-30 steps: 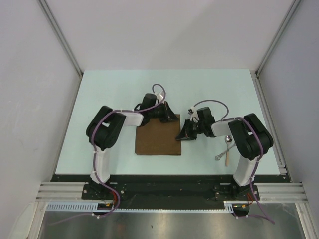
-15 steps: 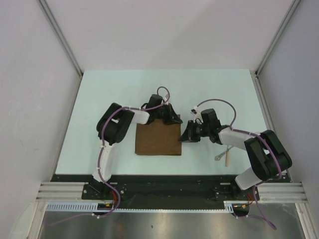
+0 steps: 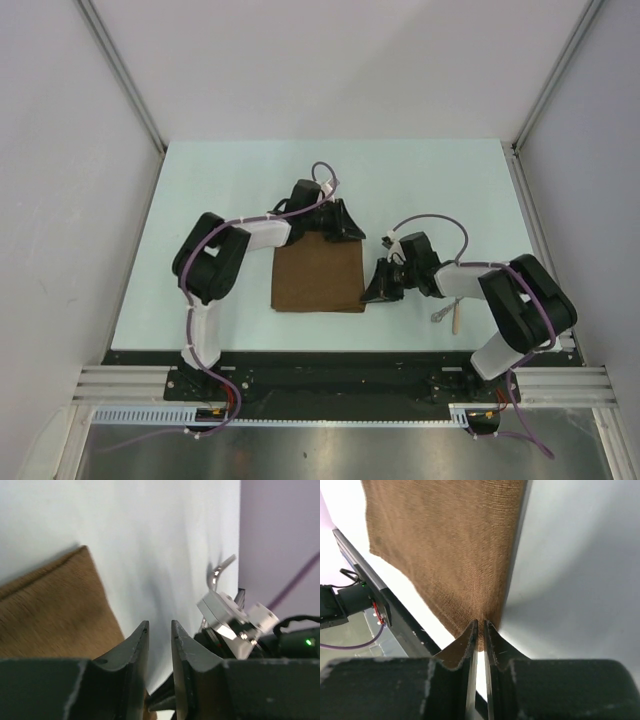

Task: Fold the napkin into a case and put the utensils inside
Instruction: Smooth out the square-folded napkin at the center of the board.

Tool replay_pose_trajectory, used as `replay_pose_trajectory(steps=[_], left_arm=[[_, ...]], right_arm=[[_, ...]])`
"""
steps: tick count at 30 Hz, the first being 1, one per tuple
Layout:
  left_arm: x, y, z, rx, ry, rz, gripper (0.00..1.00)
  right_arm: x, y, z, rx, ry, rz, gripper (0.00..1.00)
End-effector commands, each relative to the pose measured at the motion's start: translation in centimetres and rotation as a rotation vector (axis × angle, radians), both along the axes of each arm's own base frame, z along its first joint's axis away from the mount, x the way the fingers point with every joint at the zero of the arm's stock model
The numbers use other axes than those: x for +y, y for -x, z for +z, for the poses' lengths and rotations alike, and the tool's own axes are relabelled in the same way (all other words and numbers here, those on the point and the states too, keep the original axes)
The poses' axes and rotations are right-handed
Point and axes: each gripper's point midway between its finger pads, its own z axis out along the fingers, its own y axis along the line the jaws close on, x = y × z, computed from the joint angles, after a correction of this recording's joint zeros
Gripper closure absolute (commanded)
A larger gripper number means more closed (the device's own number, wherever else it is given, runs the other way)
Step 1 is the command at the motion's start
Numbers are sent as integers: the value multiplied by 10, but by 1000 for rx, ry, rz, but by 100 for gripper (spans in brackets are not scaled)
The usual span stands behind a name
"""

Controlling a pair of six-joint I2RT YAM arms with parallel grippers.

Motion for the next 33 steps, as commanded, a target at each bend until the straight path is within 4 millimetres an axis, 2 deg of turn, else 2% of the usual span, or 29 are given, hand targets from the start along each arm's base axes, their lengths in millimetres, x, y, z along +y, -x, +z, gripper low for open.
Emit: replay_pose_trajectory(steps=[1, 2, 5, 8, 10, 14, 15, 16, 17, 18, 19, 22, 23, 24, 25, 26, 27, 29, 30, 32, 33], left_arm=[[4, 7, 19, -71, 24, -9, 74], [4, 10, 8, -44, 20, -13, 75], [5, 14, -3, -11, 36, 3, 77], [8, 17, -2, -19, 37, 11, 77], [12, 18, 6, -38, 26, 8, 76], [20, 22, 27, -81, 29, 6, 73], [26, 25, 27, -80, 16, 7, 72], [30, 26, 41, -111, 22, 13, 71], [35, 27, 45, -120, 14, 23, 71], [45, 32, 37, -109, -16, 40, 70], [51, 34, 54, -146, -8, 53, 70], [77, 47, 46, -161, -84, 103, 70], [85, 52, 57, -197, -93, 120, 69], [96, 63, 42, -173, -142, 120, 70], [102, 67, 39, -177, -162, 134, 71], [106, 73, 44, -195, -159, 141, 71], [113, 86, 28, -157, -177, 144, 72], [119, 98, 22, -146, -178, 146, 73], [126, 108, 7, -115, -201, 147, 74], [135, 115, -5, -99, -231, 164, 75], [141, 123, -15, -81, -247, 167, 75]], right_arm=[[3, -3, 23, -87, -13, 10, 86], [11, -2, 29, -110, -29, 27, 86], [22, -2, 34, -123, -68, 45, 86], [23, 6, 16, -63, -67, 57, 87], [18, 16, 1, -25, -51, 61, 87], [5, 21, -3, -37, -12, 41, 87], [4, 21, -1, -37, -9, 42, 87], [5, 16, 5, -51, -13, 41, 87], [4, 14, 9, -61, -10, 46, 87], [4, 11, 12, -71, -10, 45, 87], [3, 4, 17, -83, -13, 34, 86], [5, -19, 36, -122, -43, 18, 86], [6, -36, 46, -151, -55, 2, 86], [7, -43, 44, -151, -50, 3, 85], [6, -48, 43, -141, -43, 1, 85], [5, -58, 44, -143, -43, -8, 85], [8, -71, 46, -146, -48, -10, 84], [9, -85, 50, -157, -61, -15, 84], [11, -95, 50, -160, -63, -18, 84], [12, -105, 47, -151, -68, -25, 84], [14, -115, 52, -162, -85, -30, 83]])
